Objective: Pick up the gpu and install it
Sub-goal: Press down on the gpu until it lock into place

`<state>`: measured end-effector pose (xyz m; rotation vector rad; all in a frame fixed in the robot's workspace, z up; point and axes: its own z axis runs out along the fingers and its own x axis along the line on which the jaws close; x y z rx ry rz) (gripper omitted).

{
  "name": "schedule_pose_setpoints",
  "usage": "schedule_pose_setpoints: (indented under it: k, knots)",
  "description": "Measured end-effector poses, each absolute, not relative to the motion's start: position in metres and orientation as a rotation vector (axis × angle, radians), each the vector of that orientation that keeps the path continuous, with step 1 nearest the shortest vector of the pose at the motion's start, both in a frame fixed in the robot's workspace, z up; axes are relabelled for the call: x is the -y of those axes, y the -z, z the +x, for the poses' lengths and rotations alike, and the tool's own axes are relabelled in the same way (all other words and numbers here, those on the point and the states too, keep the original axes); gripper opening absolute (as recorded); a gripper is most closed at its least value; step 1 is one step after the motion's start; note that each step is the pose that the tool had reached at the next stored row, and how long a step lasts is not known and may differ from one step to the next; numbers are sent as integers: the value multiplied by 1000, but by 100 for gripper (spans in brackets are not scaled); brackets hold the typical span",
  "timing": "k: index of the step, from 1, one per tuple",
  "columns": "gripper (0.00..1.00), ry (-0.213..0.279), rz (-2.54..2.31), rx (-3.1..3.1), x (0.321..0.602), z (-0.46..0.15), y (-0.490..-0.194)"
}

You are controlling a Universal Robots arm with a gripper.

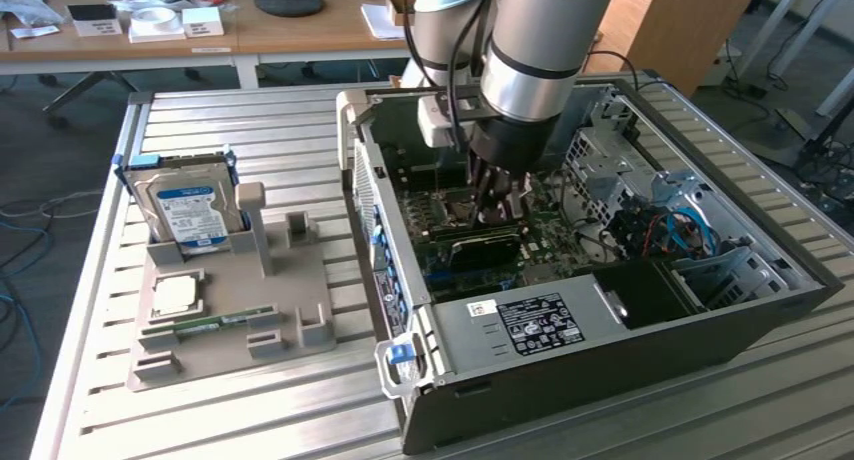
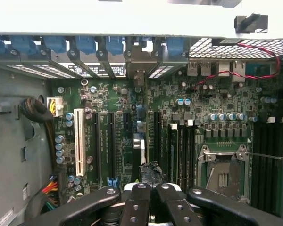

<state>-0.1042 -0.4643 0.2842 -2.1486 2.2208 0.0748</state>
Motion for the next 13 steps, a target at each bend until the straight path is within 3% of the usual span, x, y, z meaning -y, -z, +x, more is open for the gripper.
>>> schedule_pose_setpoints:
  k: [13]
  knots:
    - [11, -78, -2150, -2222, 464, -104, -279]
